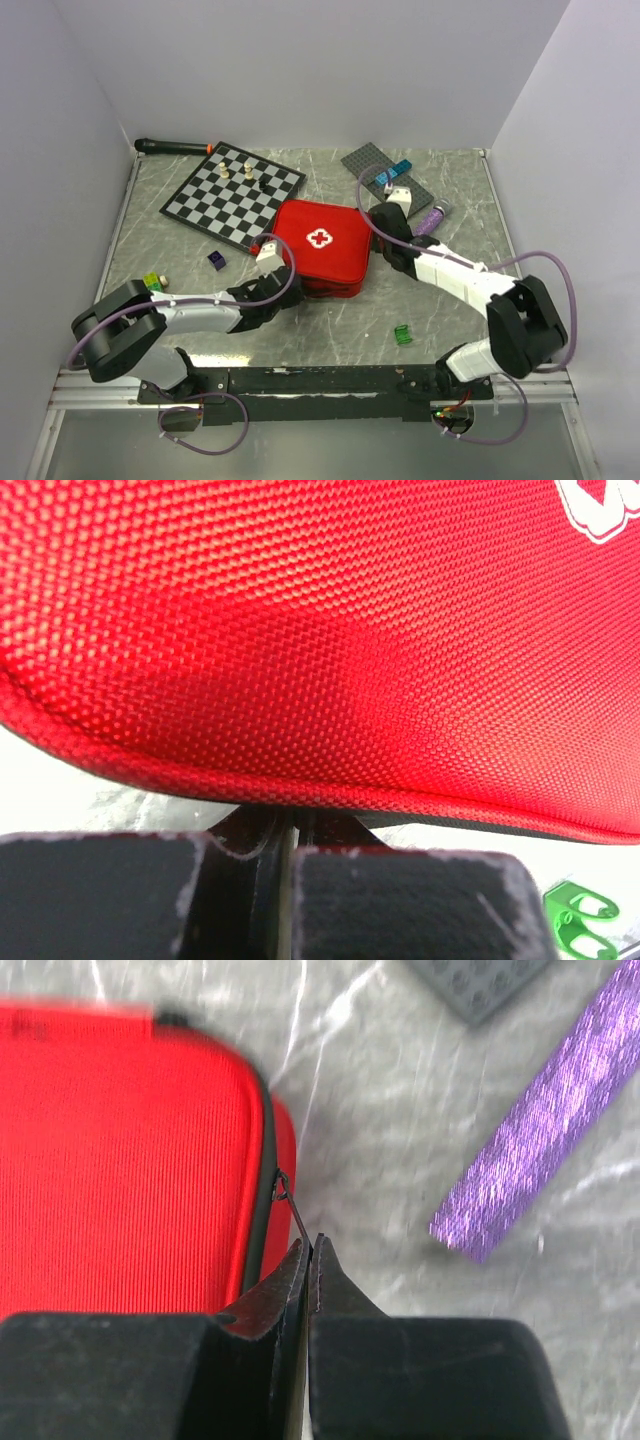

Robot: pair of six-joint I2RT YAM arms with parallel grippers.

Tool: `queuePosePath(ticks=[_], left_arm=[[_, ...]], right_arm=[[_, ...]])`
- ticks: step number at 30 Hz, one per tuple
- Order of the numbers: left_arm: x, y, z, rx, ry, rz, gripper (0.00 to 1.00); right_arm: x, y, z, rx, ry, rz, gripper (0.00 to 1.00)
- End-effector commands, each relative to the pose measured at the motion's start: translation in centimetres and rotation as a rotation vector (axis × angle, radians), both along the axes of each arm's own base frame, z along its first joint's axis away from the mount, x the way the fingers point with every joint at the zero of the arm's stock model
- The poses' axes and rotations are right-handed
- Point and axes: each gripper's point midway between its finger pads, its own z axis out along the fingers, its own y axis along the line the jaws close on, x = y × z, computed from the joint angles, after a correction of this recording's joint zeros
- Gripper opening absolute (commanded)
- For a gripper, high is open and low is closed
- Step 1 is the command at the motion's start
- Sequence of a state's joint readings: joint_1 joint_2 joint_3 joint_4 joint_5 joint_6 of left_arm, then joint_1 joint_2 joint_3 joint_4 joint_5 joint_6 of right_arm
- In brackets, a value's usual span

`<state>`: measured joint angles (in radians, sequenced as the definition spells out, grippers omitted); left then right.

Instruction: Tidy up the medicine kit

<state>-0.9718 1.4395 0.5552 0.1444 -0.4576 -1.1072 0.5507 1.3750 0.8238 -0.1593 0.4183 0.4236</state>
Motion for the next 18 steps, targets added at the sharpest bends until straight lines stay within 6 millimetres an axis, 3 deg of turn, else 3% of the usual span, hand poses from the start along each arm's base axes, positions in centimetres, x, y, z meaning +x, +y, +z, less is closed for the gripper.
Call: queuePosePath(ticks=[1, 8, 12, 18], left_arm=[[-4.9, 5.9, -5.8, 0.328, 0.148, -0.143, 0.01], [-5.3, 6.2, -5.9, 0.325, 0.145, -0.161, 0.01], [-5.4, 6.1, -6.1, 0.336, 0.15, -0.174, 0.01], [-5.7, 5.7, -6.4, 0.35, 0.15, -0.209, 0.01]], right_arm=[[5.2, -2.2, 4.0, -0.027, -0.142, -0.127, 0.0], [9.0, 0.1, 4.6, -0.032, -0.161, -0.012, 0.0], [9.9, 1.2, 4.3, -0.067, -0.149, 0.069, 0.0], [11.3, 1.6, 5.8, -0.091, -0.214, 0.111, 0.0]])
